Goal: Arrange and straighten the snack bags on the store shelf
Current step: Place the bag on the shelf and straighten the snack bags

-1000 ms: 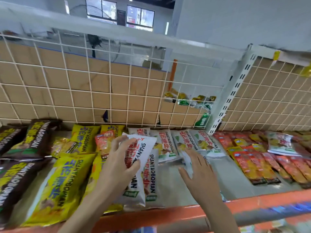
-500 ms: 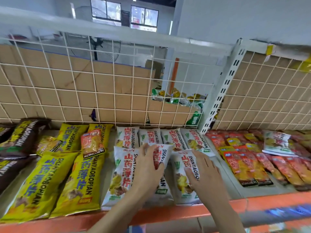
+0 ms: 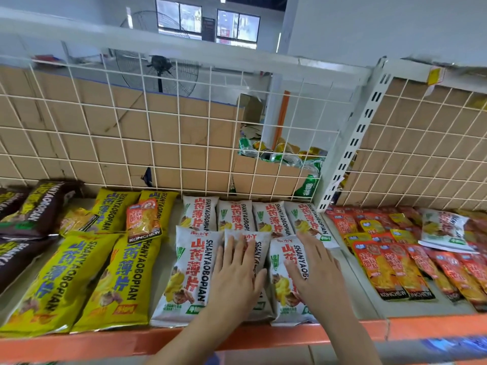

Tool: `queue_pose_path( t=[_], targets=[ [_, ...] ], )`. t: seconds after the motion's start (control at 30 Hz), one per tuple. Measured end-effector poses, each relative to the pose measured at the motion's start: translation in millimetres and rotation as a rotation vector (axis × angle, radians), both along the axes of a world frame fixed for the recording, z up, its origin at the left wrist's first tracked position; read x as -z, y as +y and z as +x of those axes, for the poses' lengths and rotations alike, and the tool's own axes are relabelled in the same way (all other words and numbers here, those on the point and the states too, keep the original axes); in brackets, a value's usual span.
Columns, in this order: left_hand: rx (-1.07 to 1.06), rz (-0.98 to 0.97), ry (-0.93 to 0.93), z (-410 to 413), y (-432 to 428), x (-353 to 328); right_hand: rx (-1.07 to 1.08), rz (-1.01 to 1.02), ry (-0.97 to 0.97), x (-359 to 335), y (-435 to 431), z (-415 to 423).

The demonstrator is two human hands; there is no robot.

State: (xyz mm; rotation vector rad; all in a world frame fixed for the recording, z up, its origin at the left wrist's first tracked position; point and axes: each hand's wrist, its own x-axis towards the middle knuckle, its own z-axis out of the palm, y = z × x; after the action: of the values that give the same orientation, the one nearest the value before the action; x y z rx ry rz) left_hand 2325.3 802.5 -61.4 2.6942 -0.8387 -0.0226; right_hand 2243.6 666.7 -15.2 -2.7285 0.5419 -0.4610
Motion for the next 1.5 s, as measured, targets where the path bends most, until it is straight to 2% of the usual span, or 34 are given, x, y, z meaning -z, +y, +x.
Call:
queue_pose_path(
  t=[0.13,0.3,0.43,0.73,0.93,1.17,1.4,1.5],
  targets=[
    [0.002,0.07,-0.006,-4,3,-2,-0.037,0.021,-0.009,1,3,3],
    [0.043,-0.07,-0.137,-5,27,-17,-0.092,0.04,0.029,3,10,13],
    [-0.039,-0.214,-0.219,20,68,-38,-0.156,0.067,0.04,1,22,28],
    [-0.275,-0.271,-0.235,96,191,-47,-0.334,0.1,0.003,-10,84,89],
    [-0.322,-0.191,-0.191,136,247,-41,-0.408,0.101,0.019,-14,140,134],
    [-0.189,-0.105,-0.062,193,285,-41,-0.391,0.082,0.036,-11,191,183],
    [0.14,0.301,-0.008,242,302,-52,-0.262,-0.003,0.144,2,212,206],
    [0.227,0.406,-0.002,255,304,-51,-0.204,0.003,0.162,7,217,209]
  ],
)
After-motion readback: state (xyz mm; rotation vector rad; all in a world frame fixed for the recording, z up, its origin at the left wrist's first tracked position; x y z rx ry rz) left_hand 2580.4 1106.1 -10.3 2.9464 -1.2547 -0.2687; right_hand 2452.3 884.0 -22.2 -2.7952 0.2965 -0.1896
